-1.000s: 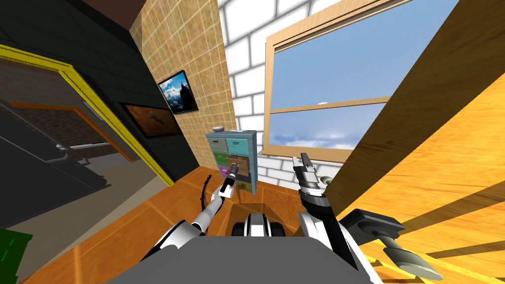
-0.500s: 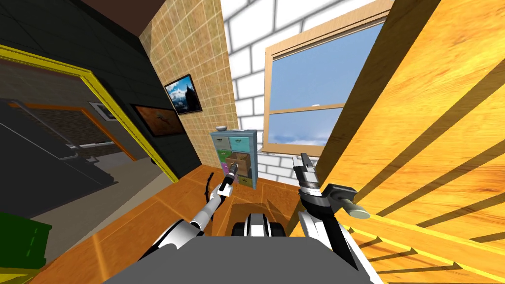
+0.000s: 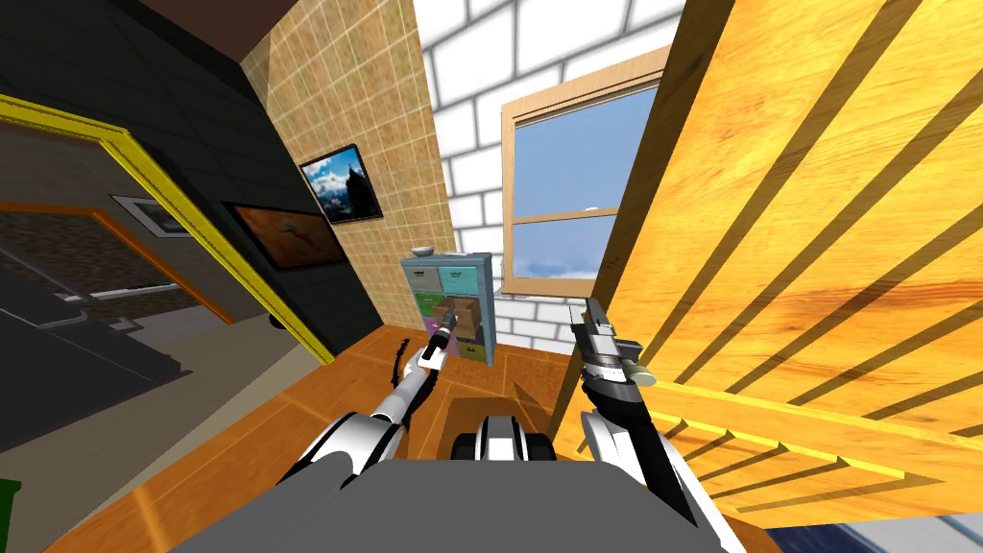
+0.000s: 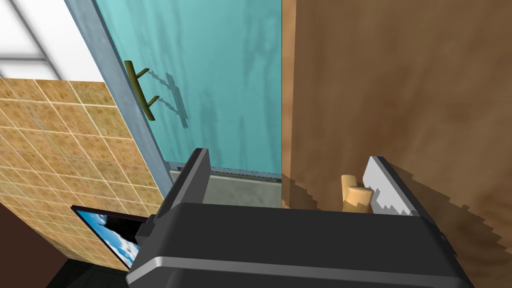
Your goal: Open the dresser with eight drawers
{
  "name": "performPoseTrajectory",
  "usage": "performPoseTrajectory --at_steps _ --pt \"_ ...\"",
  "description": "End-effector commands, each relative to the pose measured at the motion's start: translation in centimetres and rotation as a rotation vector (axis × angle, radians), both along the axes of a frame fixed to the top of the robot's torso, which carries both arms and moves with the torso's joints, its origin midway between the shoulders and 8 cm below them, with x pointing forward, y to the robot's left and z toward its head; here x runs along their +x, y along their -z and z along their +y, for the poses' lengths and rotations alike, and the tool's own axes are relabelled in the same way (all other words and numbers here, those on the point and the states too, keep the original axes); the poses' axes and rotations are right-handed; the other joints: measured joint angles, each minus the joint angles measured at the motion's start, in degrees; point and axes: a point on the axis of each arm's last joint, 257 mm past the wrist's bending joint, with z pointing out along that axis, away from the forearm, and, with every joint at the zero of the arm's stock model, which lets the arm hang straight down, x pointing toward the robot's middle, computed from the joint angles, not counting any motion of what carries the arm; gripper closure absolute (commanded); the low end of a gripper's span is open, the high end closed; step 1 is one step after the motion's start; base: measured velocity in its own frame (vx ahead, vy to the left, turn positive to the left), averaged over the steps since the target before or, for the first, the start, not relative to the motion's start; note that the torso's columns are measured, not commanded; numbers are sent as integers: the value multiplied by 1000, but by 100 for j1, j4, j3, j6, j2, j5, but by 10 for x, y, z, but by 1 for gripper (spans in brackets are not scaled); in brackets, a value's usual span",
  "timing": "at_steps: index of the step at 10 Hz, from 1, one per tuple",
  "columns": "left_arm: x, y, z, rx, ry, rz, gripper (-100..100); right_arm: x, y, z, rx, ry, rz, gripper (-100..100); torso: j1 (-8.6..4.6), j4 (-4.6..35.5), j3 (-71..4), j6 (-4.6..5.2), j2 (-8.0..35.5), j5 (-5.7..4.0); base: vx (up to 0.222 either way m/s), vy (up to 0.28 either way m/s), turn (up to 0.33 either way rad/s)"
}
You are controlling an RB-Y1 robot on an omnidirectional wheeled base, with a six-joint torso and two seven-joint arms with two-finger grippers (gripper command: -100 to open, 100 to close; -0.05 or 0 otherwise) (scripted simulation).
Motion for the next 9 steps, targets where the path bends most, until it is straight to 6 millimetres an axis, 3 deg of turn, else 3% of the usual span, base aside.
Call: performPoseTrajectory --at_steps 1,2,3,4,9 --pt "12 -14 26 -8 -30 3 -100 0 0 0 0 0 0 0 -3 6 6 0 9 -3 -75 -25 -62" --pt "16 -20 35 -11 -42 3 -100 0 0 1 1 -4 0 0 -22 12 15 20 24 -10 -81 -15 -71" --pt "14 -13 27 -9 -32 7 -100 1 0 3 3 -8 0 0 -43 24 21 23 33 -20 -34 7 -5" --pt "15 -11 28 -11 -35 12 0 1 1 3 4 -10 2 0 -46 25 13 13 22 -19 -8 11 11" --pt "13 -3 29 -12 -37 28 0 2 1 5 5 -15 2 0 -14 5 1 4 3 -8 -1 3 2"
